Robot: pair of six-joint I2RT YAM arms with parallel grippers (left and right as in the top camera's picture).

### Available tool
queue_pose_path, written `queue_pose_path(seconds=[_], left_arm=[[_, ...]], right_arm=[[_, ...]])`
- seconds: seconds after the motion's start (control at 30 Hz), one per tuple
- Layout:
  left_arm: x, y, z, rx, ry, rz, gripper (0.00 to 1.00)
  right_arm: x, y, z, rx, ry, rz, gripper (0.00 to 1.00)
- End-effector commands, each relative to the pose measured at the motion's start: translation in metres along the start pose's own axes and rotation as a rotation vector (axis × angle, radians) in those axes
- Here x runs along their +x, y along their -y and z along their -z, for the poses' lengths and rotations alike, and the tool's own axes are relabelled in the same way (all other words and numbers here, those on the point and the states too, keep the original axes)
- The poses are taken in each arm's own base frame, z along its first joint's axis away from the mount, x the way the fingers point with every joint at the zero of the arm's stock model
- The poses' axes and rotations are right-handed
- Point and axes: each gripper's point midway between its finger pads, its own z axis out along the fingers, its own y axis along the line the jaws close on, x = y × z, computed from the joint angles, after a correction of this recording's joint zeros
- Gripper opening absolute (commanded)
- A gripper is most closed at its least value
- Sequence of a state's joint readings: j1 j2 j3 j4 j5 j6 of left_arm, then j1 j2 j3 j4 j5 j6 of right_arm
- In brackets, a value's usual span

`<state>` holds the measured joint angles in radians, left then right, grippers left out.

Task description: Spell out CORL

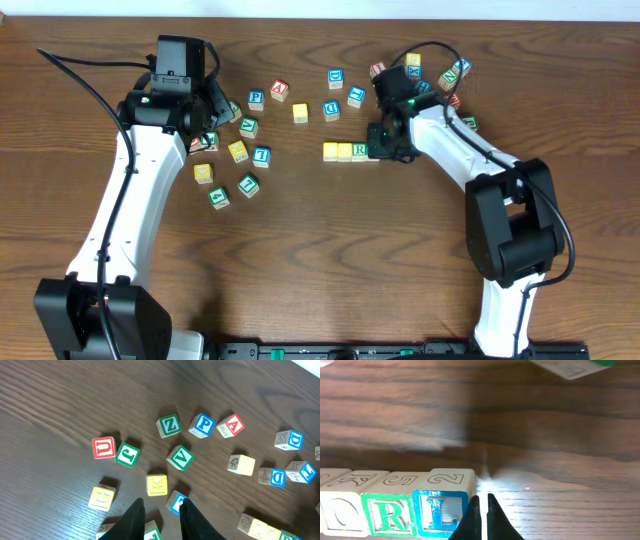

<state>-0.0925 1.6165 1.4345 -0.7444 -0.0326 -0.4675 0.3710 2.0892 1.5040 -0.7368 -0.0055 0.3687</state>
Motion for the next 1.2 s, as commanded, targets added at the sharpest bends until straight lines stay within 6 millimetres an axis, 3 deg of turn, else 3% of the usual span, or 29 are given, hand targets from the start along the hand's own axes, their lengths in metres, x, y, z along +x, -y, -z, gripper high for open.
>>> queue_pose_path(seconds=[0.0, 0.33, 0.53, 0.7, 0.87, 1.07, 1.17], left_arm=[[0.007, -0.005, -0.007, -0.021, -0.023, -0.001, 0.25], [0.007, -0.005, -0.007, -0.021, -0.023, -0.001, 0.25], [0.006, -0.005, -0.007, -0.019, -0.021, -0.01, 0.25], [-0.007, 0.001, 0.009, 0.006, 0.024, -0.114, 0.25], [-0.026, 0.007, 0.057, 0.057, 0.138, -0.179, 0.25], [-0.028, 0.003, 0.112, 0.089, 0.234, -0.258, 0.25], [-0.021, -0.003, 0.127, 0.083, 0.24, -0.312, 0.25]], right_arm=[[-0.002, -0.005, 0.007, -0.009, 0.018, 0.034, 0.02], [-0.01, -0.003, 0.01, -0.002, 0.044, 0.028, 0.02], [-0.029, -0.001, 0.038, -0.016, 0.1, 0.011, 0.03], [-0.044, 0.008, 0.084, -0.018, 0.201, -0.011, 0.1], [-0.049, 0.035, 0.137, -0.019, 0.276, -0.064, 0.13], [-0.038, 0.071, 0.206, -0.005, 0.36, -0.102, 0.17], [-0.024, 0.086, 0.236, 0.008, 0.388, -0.107, 0.2]])
